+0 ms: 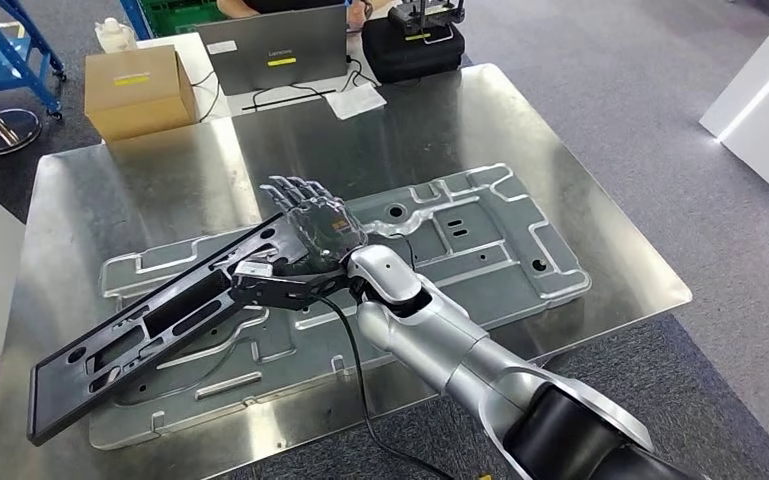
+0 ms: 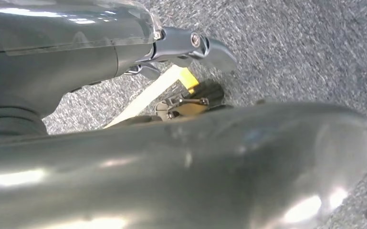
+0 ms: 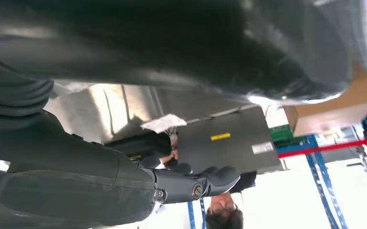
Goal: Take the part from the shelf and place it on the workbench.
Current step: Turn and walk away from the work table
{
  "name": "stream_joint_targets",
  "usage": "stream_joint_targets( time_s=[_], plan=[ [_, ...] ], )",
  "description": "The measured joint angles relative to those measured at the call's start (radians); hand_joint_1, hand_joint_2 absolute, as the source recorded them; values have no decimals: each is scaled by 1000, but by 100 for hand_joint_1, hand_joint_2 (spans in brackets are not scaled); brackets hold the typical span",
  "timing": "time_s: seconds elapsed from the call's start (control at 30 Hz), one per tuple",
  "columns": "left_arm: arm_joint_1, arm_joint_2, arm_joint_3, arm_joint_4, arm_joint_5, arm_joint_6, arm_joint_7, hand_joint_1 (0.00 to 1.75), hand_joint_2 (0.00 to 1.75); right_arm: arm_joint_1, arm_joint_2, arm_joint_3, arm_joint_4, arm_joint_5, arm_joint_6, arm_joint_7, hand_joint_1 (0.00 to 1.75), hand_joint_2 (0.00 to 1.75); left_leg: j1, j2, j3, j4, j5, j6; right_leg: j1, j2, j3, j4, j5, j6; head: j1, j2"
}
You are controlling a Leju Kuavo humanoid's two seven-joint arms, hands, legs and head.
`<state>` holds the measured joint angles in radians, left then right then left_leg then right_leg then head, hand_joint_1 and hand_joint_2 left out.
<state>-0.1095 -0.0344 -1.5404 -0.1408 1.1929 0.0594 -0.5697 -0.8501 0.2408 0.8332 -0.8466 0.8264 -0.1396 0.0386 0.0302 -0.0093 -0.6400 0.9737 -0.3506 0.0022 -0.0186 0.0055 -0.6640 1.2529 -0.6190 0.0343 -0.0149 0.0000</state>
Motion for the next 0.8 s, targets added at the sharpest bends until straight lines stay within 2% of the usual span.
stream_joint_targets(
  time_s=[0.03, 0.07, 0.1, 0.13, 0.17, 0.2, 0.23, 0.27, 0.33, 0.37, 0.4, 0.47, 0.5, 0.53, 0.57, 0.6, 0.67, 0.7, 0.73, 0.8],
  plan=[
    [0, 0, 0, 0, 0, 0, 0, 0, 0, 3, -1, 0, 2, 0, 0, 0, 0, 0, 1, 0, -2, 1, 0, -1, -3, 0, -16, 28, -1, 4, 0, 0],
    [1, 0, 0, 0, 0, 0, 0, 0, 0, 5, -2, 0, 3, 0, 0, 0, 0, 0, 2, -1, -4, 4, -1, -3, -7, 0, -12, 17, 19, 8, 0, 0],
    [1, -1, 0, 0, 0, -1, 0, 0, 0, 5, -2, 0, 4, 0, 0, 0, 0, 0, 4, -1, -5, 7, -2, -6, -10, -1, 14, -34, 54, 11, 0, 0],
    [1, -1, 0, 0, 0, -1, 0, 0, 0, 5, -2, 0, 4, 0, 0, 0, 0, 0, 6, -2, -7, 13, -4, -11, -13, 0, 51, -109, 87, 13, 0, 0],
    [0, -1, 0, 0, 0, -1, 0, 0, 0, 5, -2, 0, 4, 0, 0, 0, 0, 0, 7, -3, -8, 16, -5, -18, -12, 2, 84, -170, 114, 12, 0, 0],
    [0, 0, 0, 0, 0, -1, 0, 0, 0, 4, -2, -1, 4, 0, 0, 0, 0, 0, 7, -4, -9, 20, -5, -25, -10, 4, 106, -211, 129, 7, 0, 0],
    [0, 0, 0, 0, 0, 0, 0, 0, 0, 4, -2, -1, 4, 0, 0, 0, 0, 0, 6, -6, -10, 22, -4, -32, -7, 7, 113, -227, 132, 0, 0, 0],
    [0, 0, 0, 0, 0, 0, 0, 0, 0, 4, -1, -1, 4, 0, 0, -1, 0, 0, 5, -7, -10, 21, -2, -40, -3, 9, 110, -223, 135, -10, 0, 0],
    [1, 0, 0, 0, 0, -1, 0, 0, 0, 3, 0, -2, 4, 0, 0, -1, 0, 0, 6, -7, -14, 23, -1, -53, -4, 8, 104, -230, 139, -30, 0, 0],
    [1, 0, 0, 0, 0, -1, 0, 0, 0, 3, 1, -2, 4, 0, -1, -1, 0, 0, 7, -5, -21, 38, -15, -56, -4, 5, 102, -232, 145, -40, 0, 0],
    [2, 0, 0, 0, 0, 0, 0, 0, 0, 3, 2, -2, 4, 0, -1, -1, 0, 0, 9, -3, -36, 75, -45, -57, -4, 2, 100, -235, 151, -49, -1, 0],
    [2, 0, 0, 0, 0, 0, 0, 0, 0, 4, 3, -2, 5, 1, 0, -1, 0, 0, 8, 1, -85, 207, -132, -55, 2, -4, 91, -234, 161, -61, -1, 0],
    [2, 0, 0, 0, 0, -1, 0, 0, 0, 5, 3, -2, 6, 2, 0, -1, 0, 0, 7, 1, -108, 278, -168, -54, 6, -6, 85, -232, 163, -63, -1, 0],
    [3, 0, 0, 0, 0, -1, 0, 0, 0, 7, 3, -2, 7, 3, 1, -1, 0, 0, 5, 2, -119, 324, -187, -53, 10, -7, 78, -230, 165, -65, -1, 0],
    [3, 0, 0, 0, 0, -1, 0, 0, 0, 9, 3, -2, 8, 5, 1, -1, 0, 0, 4, 2, -111, 333, -186, -51, 13, -8, 72, -226, 167, -65, -1, 0],
    [4, 0, 0, 0, 0, -1, 0, 0, 0, 11, 3, -2, 9, 6, 1, -1, 0, 0, 2, 2, -82, 299, -168, -46, 16, -8, 67, -222, 168, -65, -1, 0],
    [3, 1, 0, 0, 0, -1, 0, 0, 0, 11, 3, -2, 9, 8, 1, -1, 0, 0, -5, 2, 10, 163, -126, -32, 19, -8, 59, -213, 169, -63, -1, 0],
    [2, 1, 0, 0, 0, -1, 0, 0, 0, 11, 3, -2, 9, 9, 1, -1, 0, 0, -10, 3, 43, 108, -112, -26, 20, -8, 56, -210, 170, -60, -1, 0],
    [1, 2, 0, 0, 0, -1, 0, 0, 0, 11, 3, -2, 9, 9, 1, -1, 0, 0, -14, 3, 61, 76, -107, -21, 20, -8, 53, -208, 173, -55, 0, 0],
    [1, 2, 0, 0, 0, -1, 0, 0, 0, 12, 4, -2, 9, 9, 1, -1, 0, 0, -19, 3, 61, 62, -102, -16, 19, -8, 49, -211, 180, -41, 0, 0]
  ],
)
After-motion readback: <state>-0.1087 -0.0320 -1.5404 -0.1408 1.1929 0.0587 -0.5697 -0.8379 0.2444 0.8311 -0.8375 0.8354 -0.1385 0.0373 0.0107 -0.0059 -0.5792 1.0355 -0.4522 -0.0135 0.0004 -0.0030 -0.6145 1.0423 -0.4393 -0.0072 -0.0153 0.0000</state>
